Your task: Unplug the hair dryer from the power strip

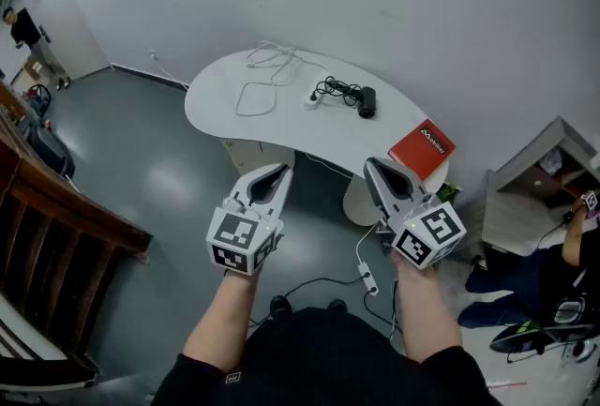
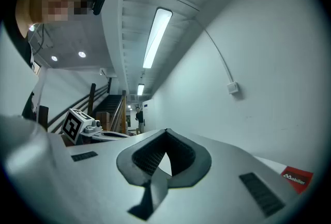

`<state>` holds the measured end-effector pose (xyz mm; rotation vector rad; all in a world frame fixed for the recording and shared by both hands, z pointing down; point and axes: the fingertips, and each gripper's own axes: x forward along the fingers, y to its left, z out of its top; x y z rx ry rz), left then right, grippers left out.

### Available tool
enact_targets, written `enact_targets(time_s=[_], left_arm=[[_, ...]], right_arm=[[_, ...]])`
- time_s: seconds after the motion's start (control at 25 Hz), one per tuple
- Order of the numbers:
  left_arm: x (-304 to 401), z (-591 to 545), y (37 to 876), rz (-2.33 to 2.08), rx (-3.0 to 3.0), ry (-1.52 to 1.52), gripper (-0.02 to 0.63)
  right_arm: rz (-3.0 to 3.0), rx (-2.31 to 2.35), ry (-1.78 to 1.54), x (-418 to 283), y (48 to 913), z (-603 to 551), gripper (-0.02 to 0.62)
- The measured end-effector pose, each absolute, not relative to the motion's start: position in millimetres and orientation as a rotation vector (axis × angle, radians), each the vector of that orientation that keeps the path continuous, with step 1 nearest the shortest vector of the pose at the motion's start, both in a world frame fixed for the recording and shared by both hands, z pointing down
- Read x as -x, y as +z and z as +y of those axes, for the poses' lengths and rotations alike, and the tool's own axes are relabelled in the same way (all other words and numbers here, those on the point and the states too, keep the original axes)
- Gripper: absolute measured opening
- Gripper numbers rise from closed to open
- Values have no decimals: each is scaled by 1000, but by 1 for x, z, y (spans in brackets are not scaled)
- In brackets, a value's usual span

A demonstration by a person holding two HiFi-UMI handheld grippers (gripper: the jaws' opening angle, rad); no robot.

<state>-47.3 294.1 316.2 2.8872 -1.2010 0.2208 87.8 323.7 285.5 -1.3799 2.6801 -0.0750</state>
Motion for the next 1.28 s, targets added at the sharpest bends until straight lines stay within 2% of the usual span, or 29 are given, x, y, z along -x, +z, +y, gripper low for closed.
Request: enact_targets(time_s=[0.48, 0.88, 1.28], left_arm=[[29, 308, 320, -1250, -2852, 235, 28], [-1, 325, 326, -1294, -2815, 244, 28], [5, 297, 341, -1298, -2786, 248, 28]], right_arm=[[2695, 1327, -118, -109, 292, 336, 34], [2803, 1065, -127, -116, 298, 371, 37], [2709, 1018, -160, -123, 297, 337, 38]])
